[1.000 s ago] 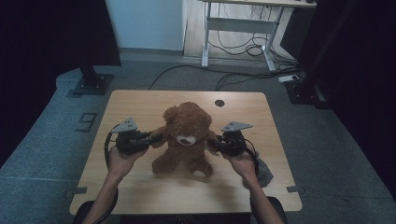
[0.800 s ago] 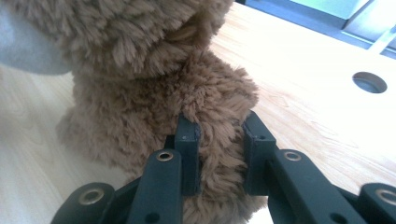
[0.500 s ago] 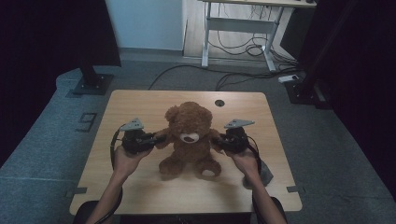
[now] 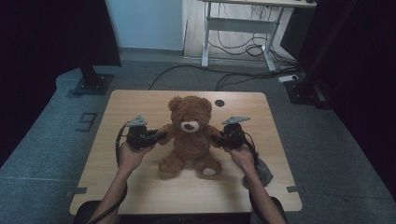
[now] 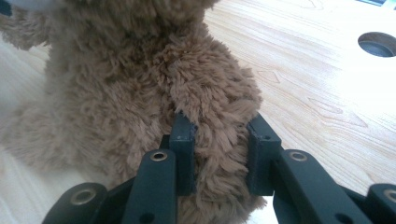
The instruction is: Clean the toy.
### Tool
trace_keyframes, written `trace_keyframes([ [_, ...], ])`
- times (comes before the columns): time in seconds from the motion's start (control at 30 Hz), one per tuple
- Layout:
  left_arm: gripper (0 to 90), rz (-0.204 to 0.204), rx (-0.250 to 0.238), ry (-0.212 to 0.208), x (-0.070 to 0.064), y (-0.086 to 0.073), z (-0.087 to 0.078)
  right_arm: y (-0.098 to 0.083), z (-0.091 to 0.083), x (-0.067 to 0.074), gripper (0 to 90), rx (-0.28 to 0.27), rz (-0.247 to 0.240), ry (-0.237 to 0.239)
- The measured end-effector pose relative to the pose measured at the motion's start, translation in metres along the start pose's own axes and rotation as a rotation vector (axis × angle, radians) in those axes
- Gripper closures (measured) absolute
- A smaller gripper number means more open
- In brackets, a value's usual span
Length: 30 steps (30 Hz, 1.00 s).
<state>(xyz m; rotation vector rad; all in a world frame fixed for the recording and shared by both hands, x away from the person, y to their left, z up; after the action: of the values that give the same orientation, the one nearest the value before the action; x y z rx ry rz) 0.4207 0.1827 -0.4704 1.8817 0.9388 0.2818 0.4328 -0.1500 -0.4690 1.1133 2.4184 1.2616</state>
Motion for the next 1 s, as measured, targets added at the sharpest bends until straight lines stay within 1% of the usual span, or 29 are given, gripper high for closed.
trace_keyframes([
  [0.2,72.2,-0.014,0.009,0.003,0.003,0.001,0.011,0.0,0.009,-0.008,68.5,0.008,0.02,-0.011],
  [0.3,72.1,-0.014,0.016,0.009,0.003,0.0,0.015,-0.001,0.014,-0.011,68.6,0.014,0.025,-0.019],
  [0.37,72.2,-0.012,0.024,0.019,0.004,-0.002,0.016,-0.001,0.017,-0.01,68.5,0.018,0.031,-0.014],
  [0.53,72.4,-0.016,0.038,0.051,0.011,-0.006,0.014,0.003,0.025,-0.006,68.4,0.021,0.025,0.006],
  [0.63,72.4,-0.029,0.038,0.053,0.014,-0.007,0.016,0.007,0.029,-0.005,68.2,0.027,0.025,0.005],
  [0.7,72.3,-0.032,0.037,0.054,0.015,-0.007,0.018,0.008,0.03,-0.006,68.1,0.031,0.021,0.0],
  [0.83,72.2,-0.04,0.033,0.061,0.016,-0.005,0.024,0.009,0.032,-0.011,67.4,0.037,0.029,-0.007],
  [0.9,72.2,-0.044,0.035,0.062,0.017,-0.004,0.027,0.009,0.034,-0.013,66.9,0.04,0.046,-0.009],
  [1.0,71.0,-0.04,0.037,0.065,0.017,-0.003,0.031,0.008,0.036,-0.016,66.5,0.041,0.057,-0.014],
])
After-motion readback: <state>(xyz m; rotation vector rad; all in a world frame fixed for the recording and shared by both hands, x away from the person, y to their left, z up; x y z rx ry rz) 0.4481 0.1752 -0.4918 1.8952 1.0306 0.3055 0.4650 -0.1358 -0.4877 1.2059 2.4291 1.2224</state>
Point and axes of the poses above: each handheld gripper's, and its own axes: z roughly forward along the jaws, y roughly out of its top, x roughly to its left, the point moved 2 cm from there along z, roughly forward along the jaws, and after that the axes turned 5 degrees about y, right-handed, at the moved point
